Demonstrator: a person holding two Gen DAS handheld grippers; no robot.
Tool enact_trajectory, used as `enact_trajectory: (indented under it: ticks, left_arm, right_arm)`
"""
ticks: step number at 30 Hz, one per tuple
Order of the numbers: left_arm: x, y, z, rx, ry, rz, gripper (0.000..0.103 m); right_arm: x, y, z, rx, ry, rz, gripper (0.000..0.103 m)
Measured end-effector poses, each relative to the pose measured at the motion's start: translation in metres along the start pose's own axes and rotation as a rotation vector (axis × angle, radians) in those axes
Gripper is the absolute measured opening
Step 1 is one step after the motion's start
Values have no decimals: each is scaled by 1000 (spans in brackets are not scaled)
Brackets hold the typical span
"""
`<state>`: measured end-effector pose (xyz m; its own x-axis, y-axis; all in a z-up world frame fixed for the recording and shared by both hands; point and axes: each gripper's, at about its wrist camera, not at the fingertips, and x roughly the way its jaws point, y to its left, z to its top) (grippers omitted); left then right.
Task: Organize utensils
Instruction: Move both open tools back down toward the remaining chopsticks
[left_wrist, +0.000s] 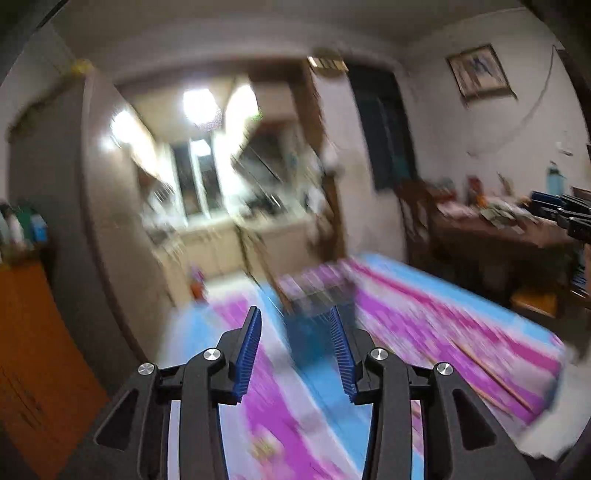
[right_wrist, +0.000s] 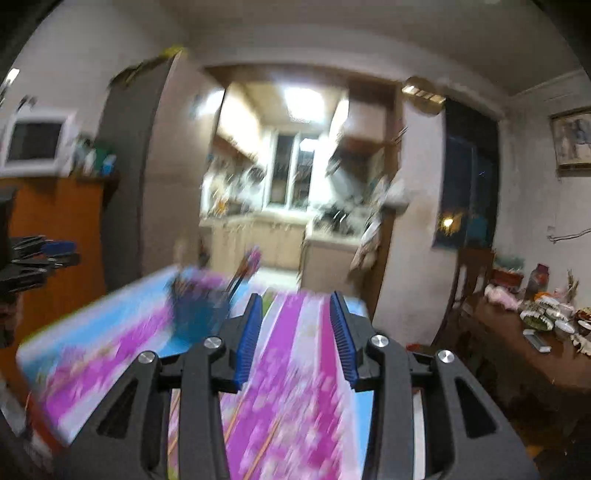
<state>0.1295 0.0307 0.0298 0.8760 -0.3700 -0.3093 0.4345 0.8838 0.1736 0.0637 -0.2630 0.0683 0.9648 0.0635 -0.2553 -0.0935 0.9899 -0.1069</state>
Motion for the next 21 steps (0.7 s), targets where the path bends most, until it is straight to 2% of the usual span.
enact_trajectory:
  ticks: [4,7,10,14,17,21]
  left_arm:
    - [13,-48,-73,-46,161,-99,40]
    - [15,-76,-114,-80,234,-104,40]
    - [11,-83,-127,-89,240,-59,40]
    - [0,-86,-133,-120,223,-47,40]
    - [-6,-84,-130,-109,210,-30,40]
    - [-8,-85,-131,-105,210,-24,40]
  right_arm:
    - [4,41,-57,35,147,127,36]
    - [7,72,-92,36,226,188,36]
    - [6,103,-121,4,266,202,36]
    - [6,137,-149,-60,294,190,35]
    - [8,146,-159,-63,296,160,25]
    - [16,148,-176,-24,326,142,20]
